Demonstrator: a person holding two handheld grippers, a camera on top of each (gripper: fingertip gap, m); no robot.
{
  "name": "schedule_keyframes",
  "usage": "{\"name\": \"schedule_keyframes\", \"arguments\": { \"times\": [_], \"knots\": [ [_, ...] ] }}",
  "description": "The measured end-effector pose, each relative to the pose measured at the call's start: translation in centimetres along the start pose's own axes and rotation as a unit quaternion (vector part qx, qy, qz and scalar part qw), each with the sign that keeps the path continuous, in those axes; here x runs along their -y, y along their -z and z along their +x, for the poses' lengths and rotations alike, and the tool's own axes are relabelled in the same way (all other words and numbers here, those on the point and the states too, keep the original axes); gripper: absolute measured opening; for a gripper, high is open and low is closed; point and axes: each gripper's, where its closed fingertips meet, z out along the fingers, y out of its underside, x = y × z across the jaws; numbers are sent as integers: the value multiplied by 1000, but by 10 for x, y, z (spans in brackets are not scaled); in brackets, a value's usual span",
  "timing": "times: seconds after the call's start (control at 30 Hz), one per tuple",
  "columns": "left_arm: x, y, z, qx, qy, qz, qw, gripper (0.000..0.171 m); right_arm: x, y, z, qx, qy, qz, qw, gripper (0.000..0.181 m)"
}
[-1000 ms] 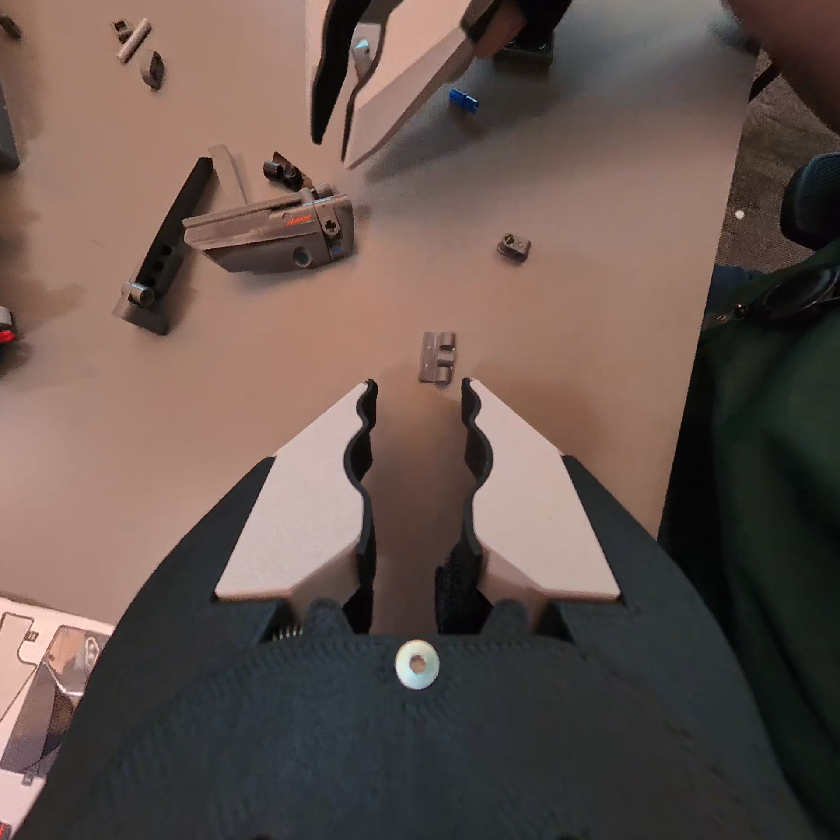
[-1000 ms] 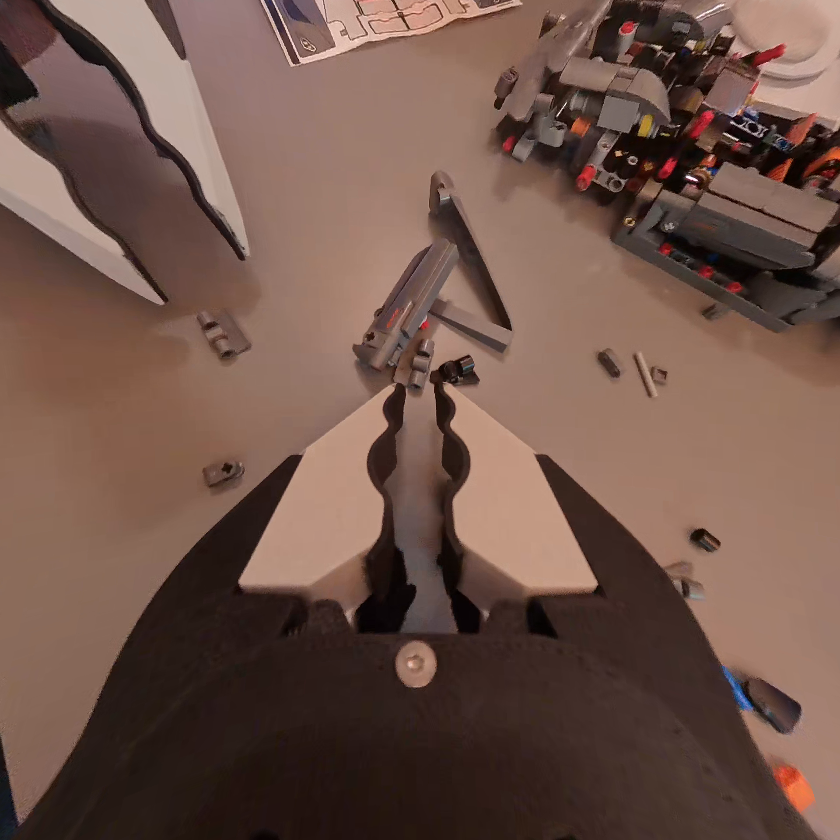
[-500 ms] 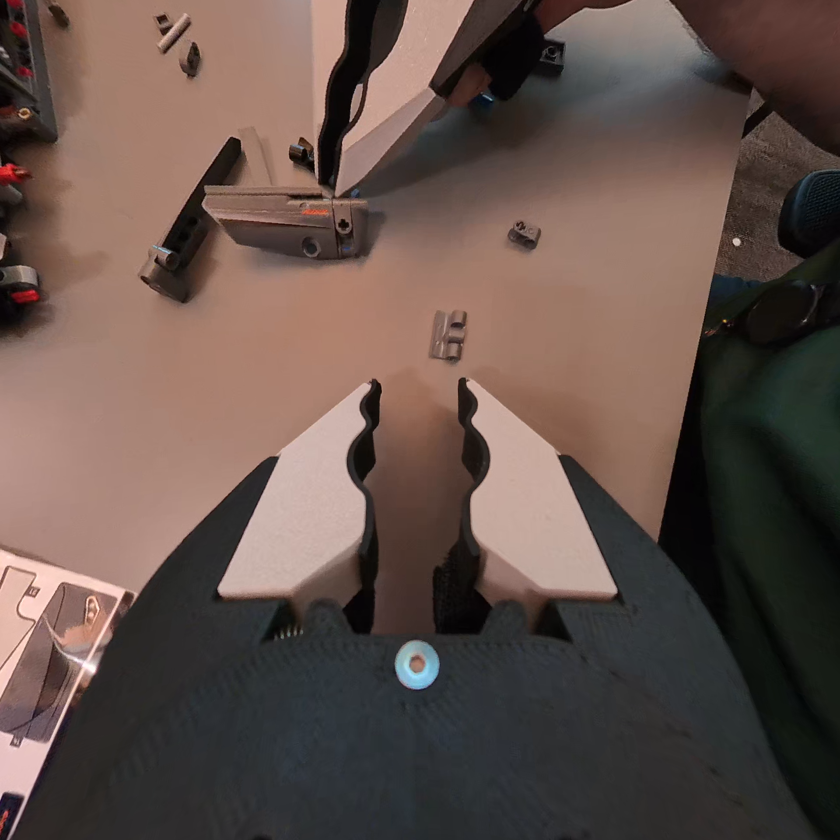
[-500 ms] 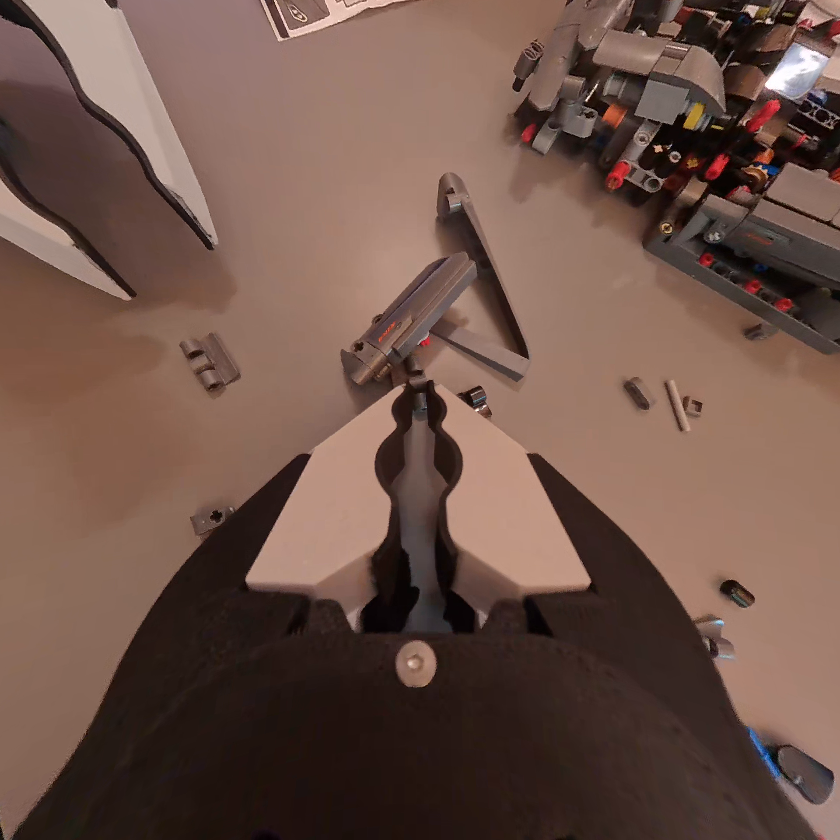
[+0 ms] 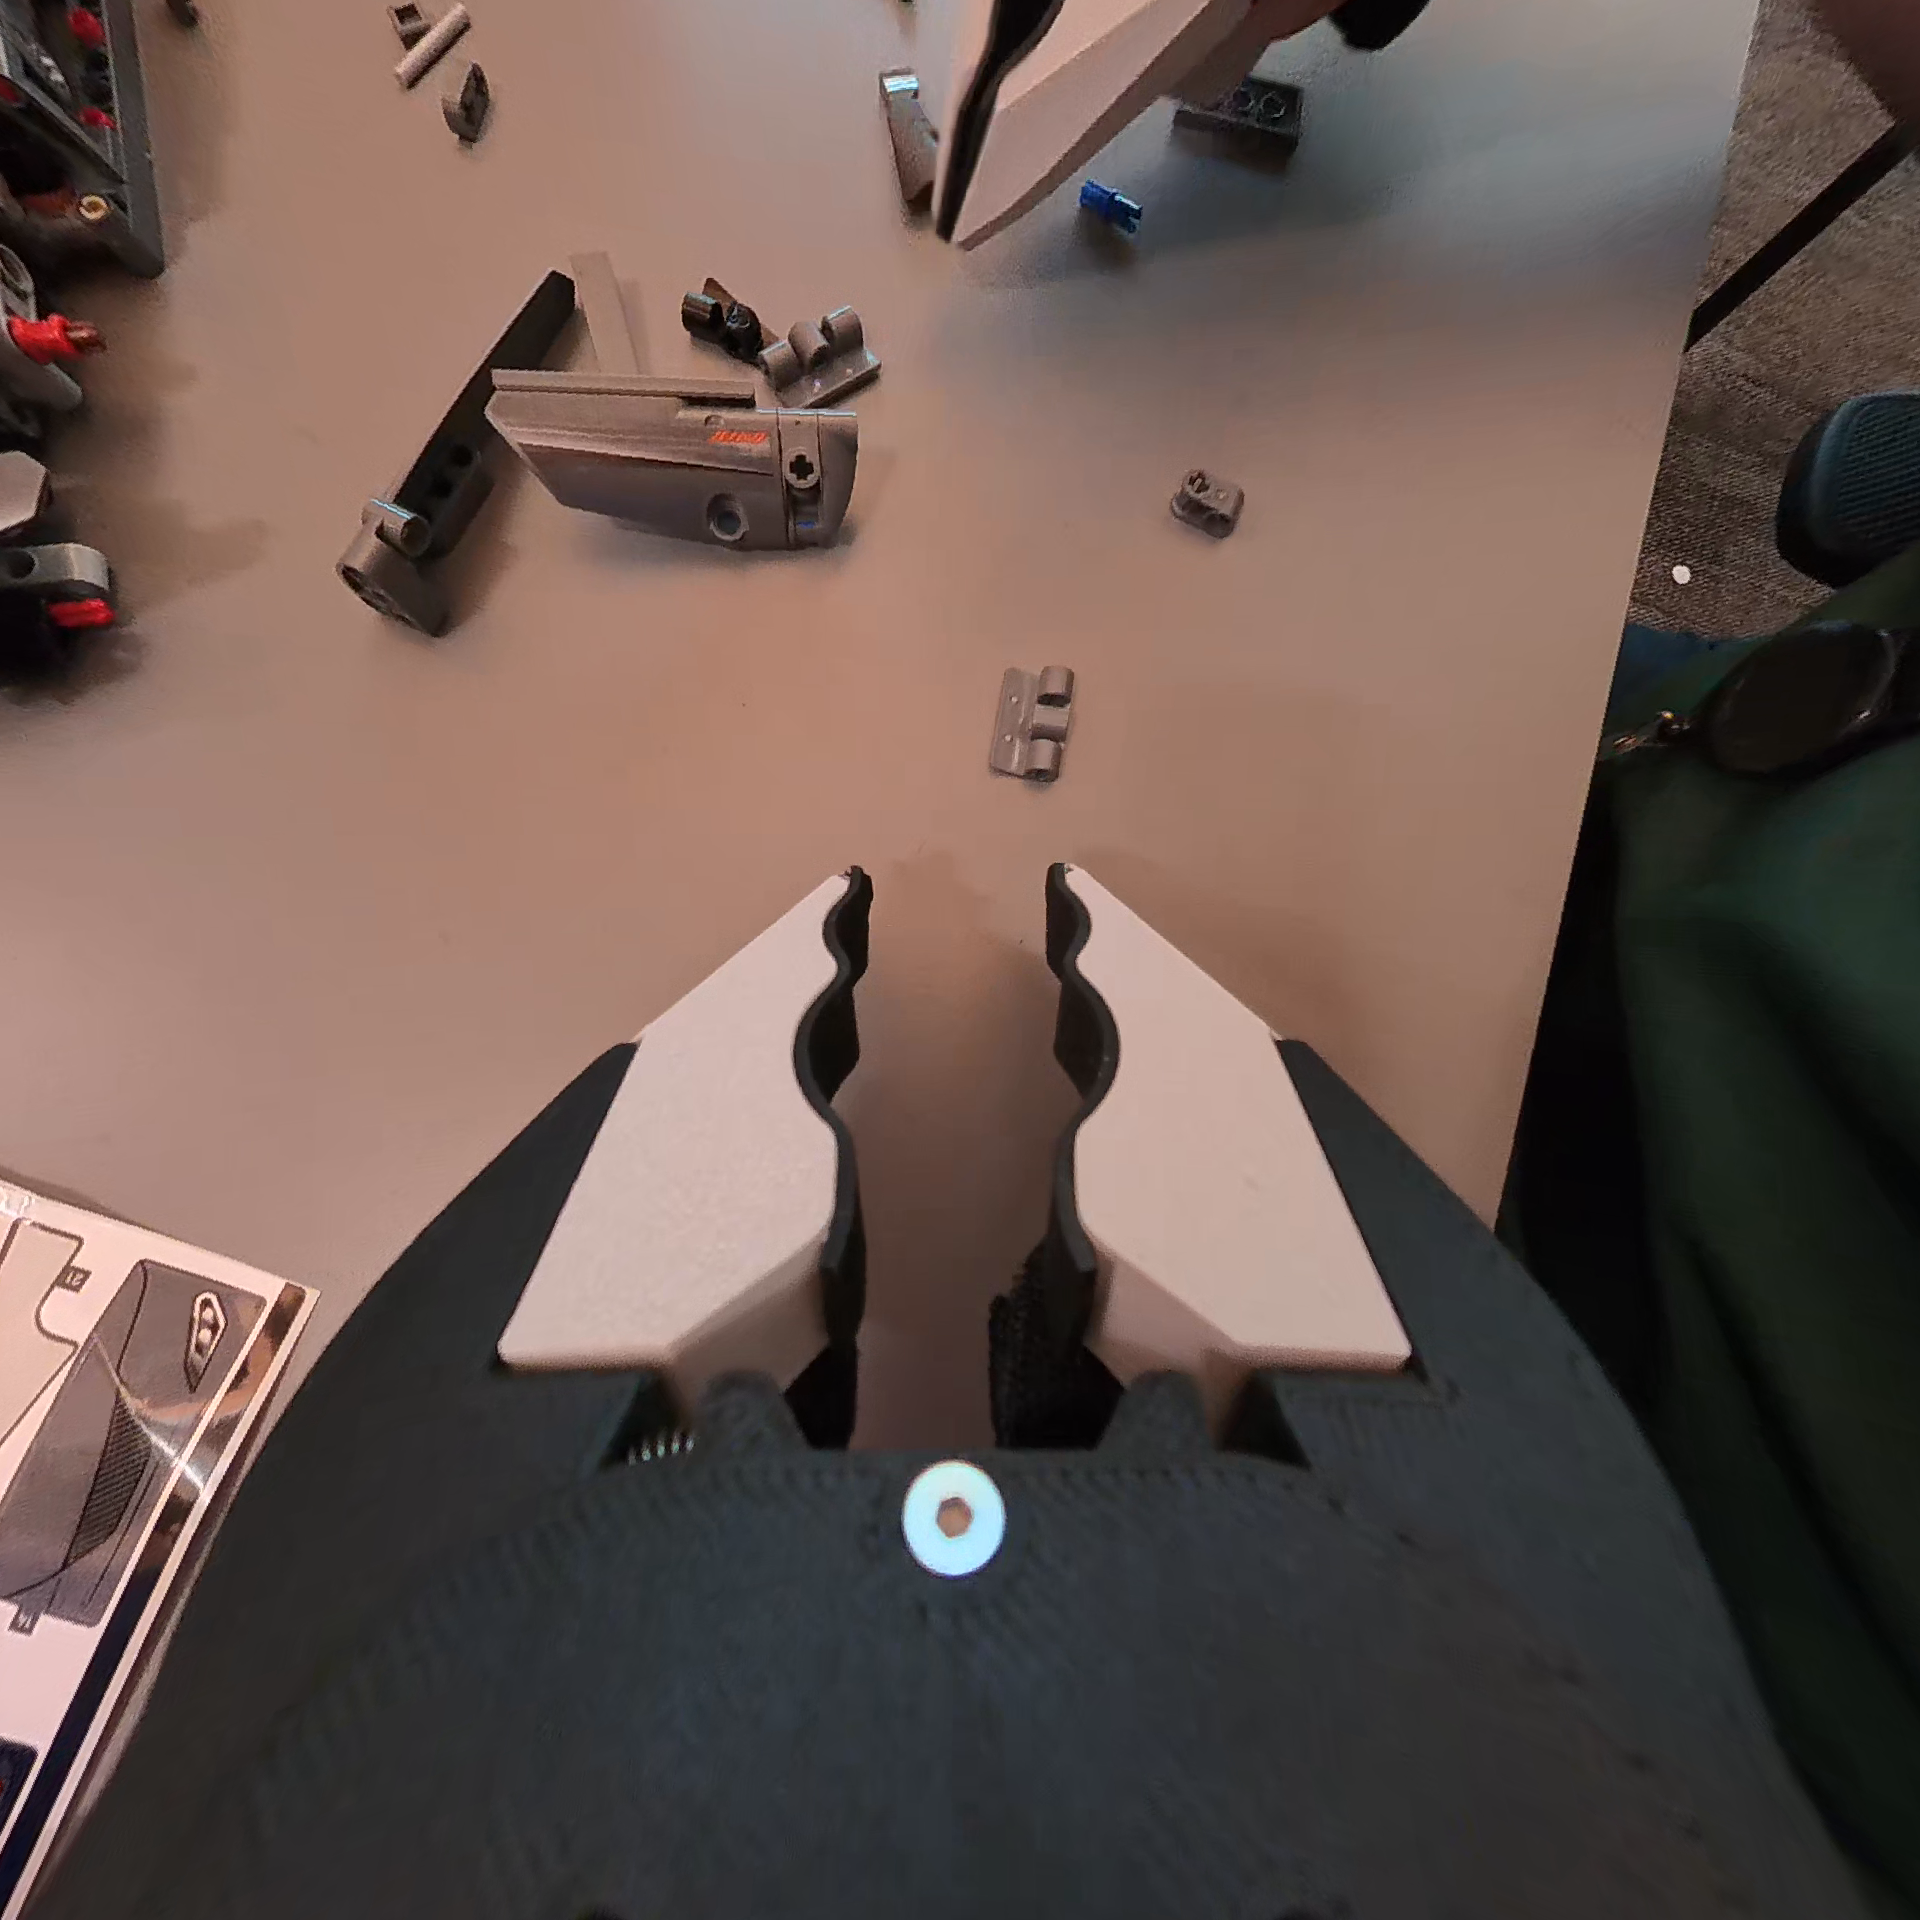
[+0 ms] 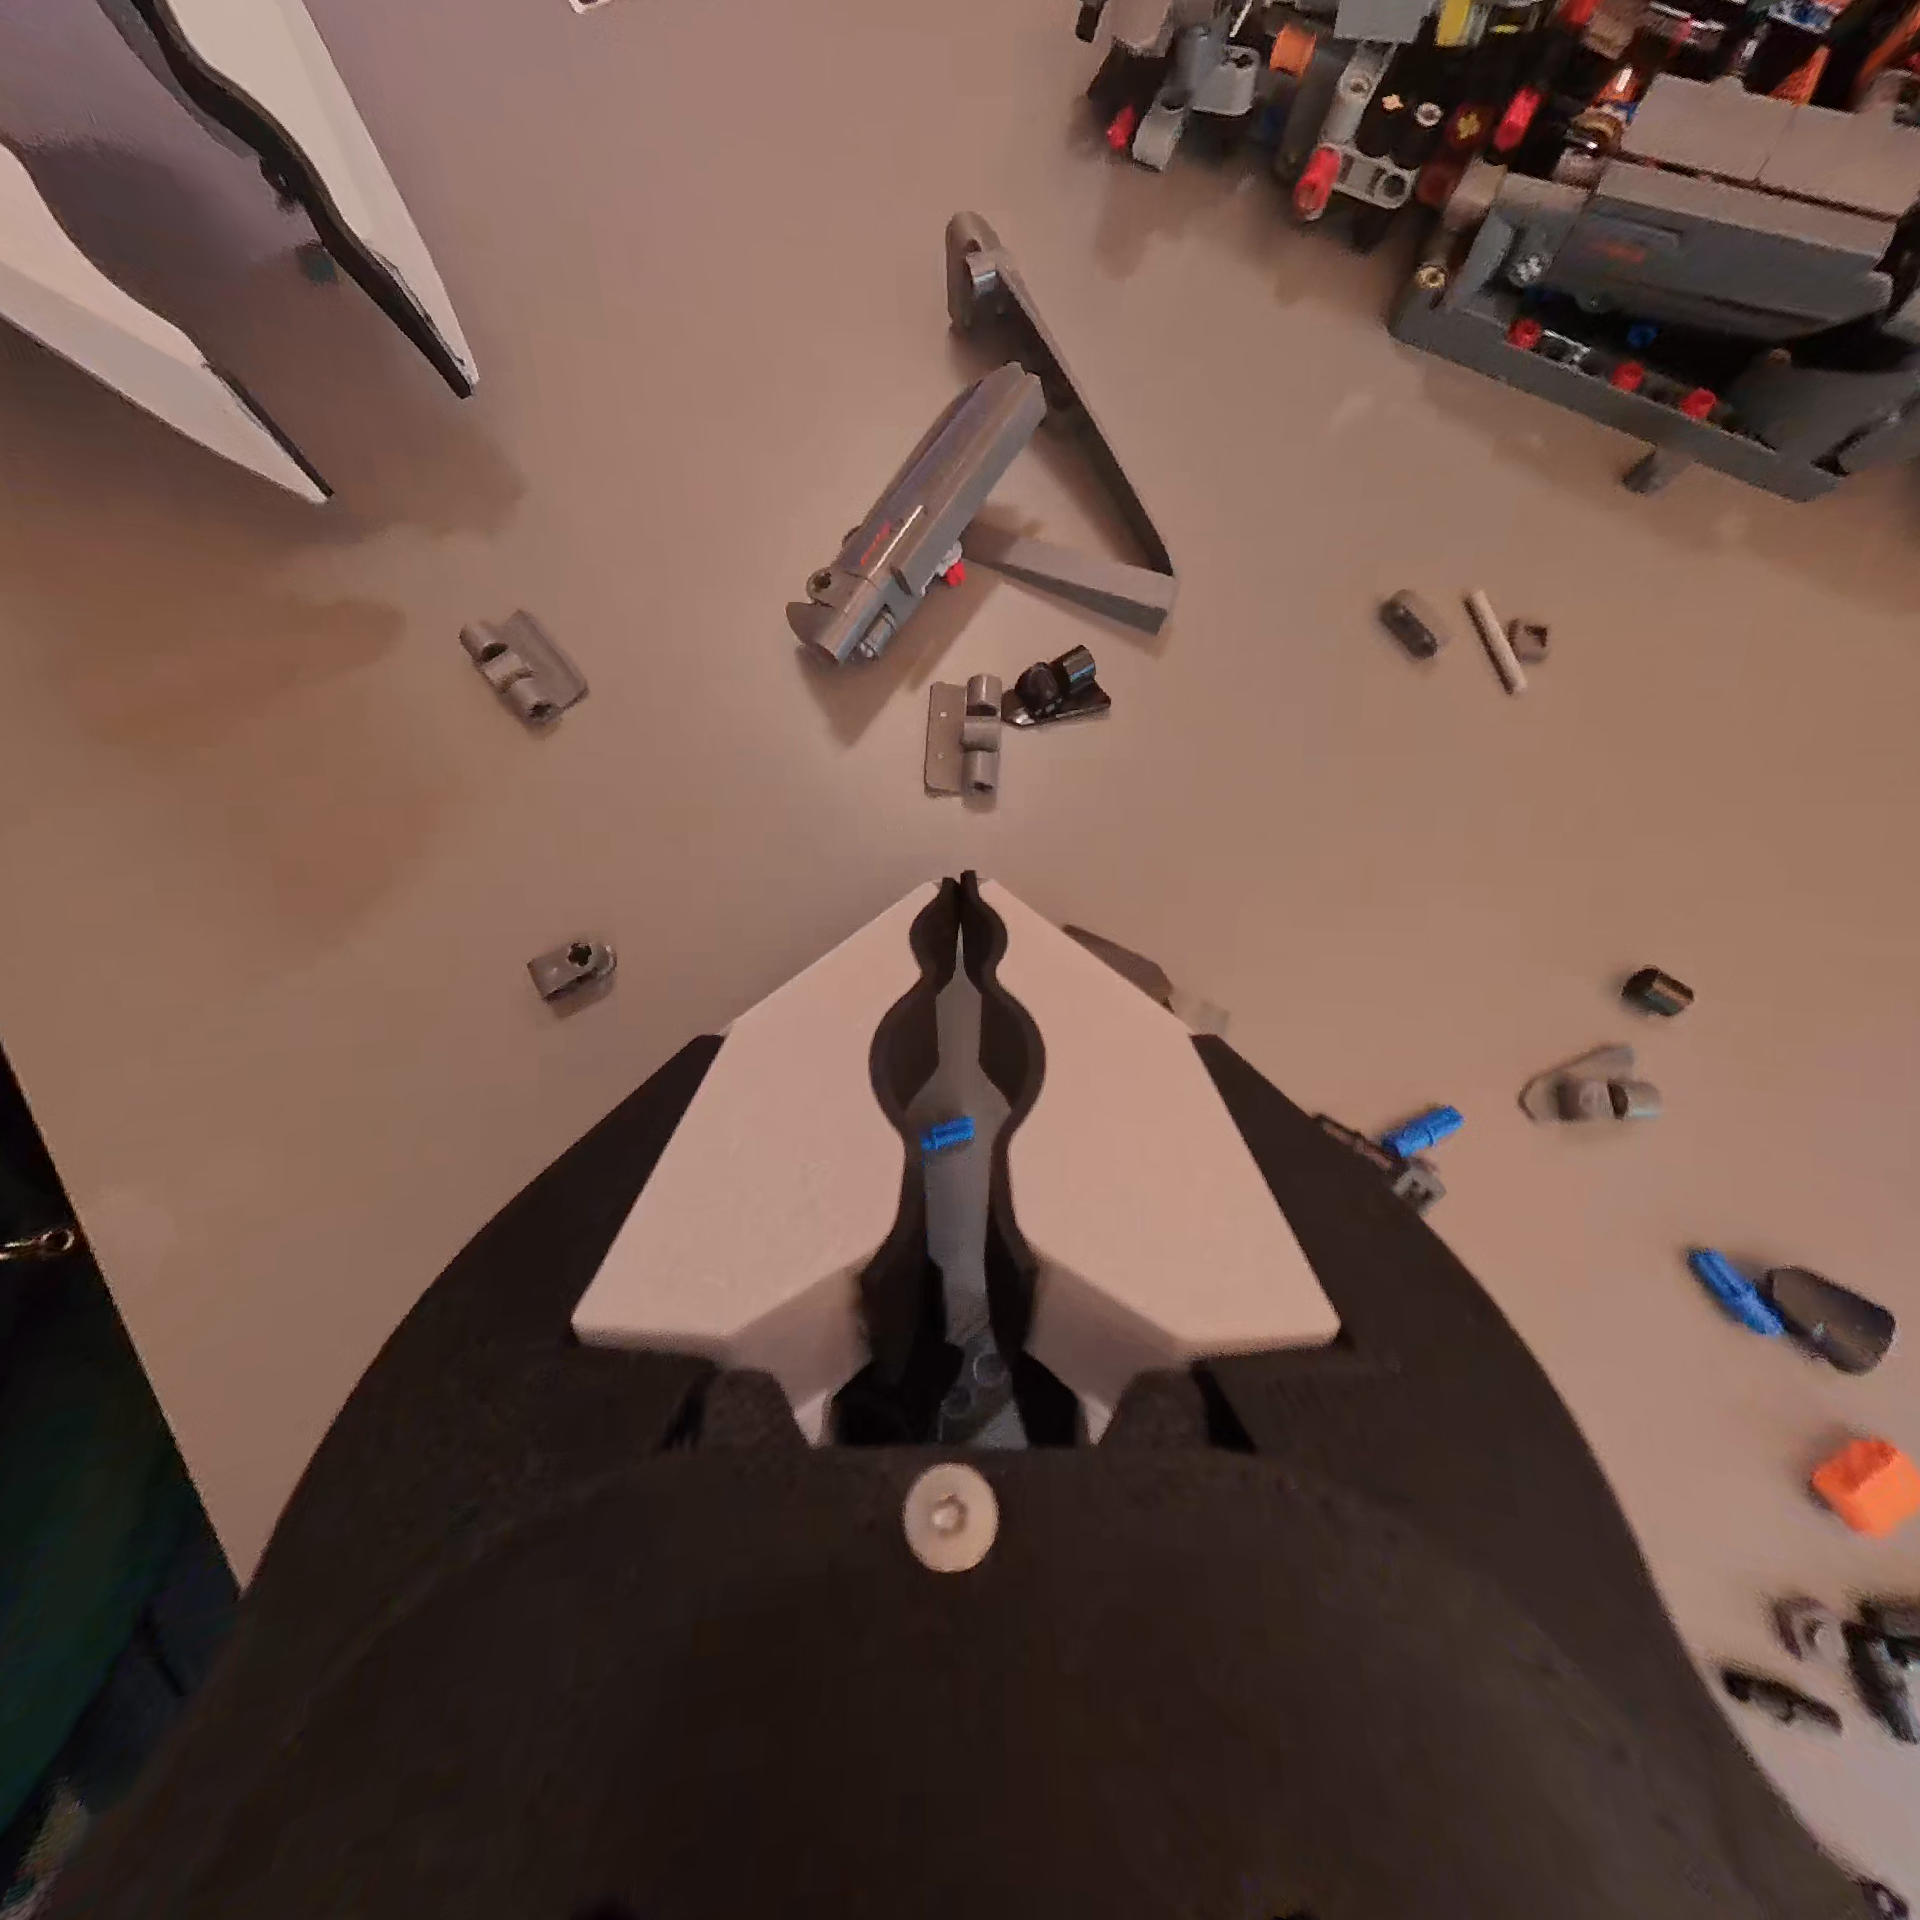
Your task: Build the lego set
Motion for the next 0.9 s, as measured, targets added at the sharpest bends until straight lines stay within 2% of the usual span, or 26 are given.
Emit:
{"name": "schedule_keyframes", "arguments": {
  "times": [0.17, 0.33, 0.5, 0.57, 0.77, 0.9],
  "knots": [
    [-2, 2, -2, 0, 7, 7, 1000, 32, 3, 15, 7, -11, -19, 34, 999, 10],
    [-4, 0, -1, -2, 8, 2, 1000, 32, 17, -2, 3, -7, 2, 29, 1000, 15],
    [-2, 2, -1, 1, 10, 6, 1000, 32, 15, -28, 5, 9, -12, -4, 1000, 9],
    [-2, 4, -3, 3, 12, 9, 1000, 32, 17, -32, 2, 19, -2, 4, 1000, 5],
    [-1, 6, -4, 4, 11, 15, 1000, 32, 11, -27, 3, 21, -9, -13, 1000, 5],
    [-1, 5, -4, 3, 11, 19, 1000, 31, 3, -19, 2, -5, -19, -24, 1000, 5]
  ]
}}
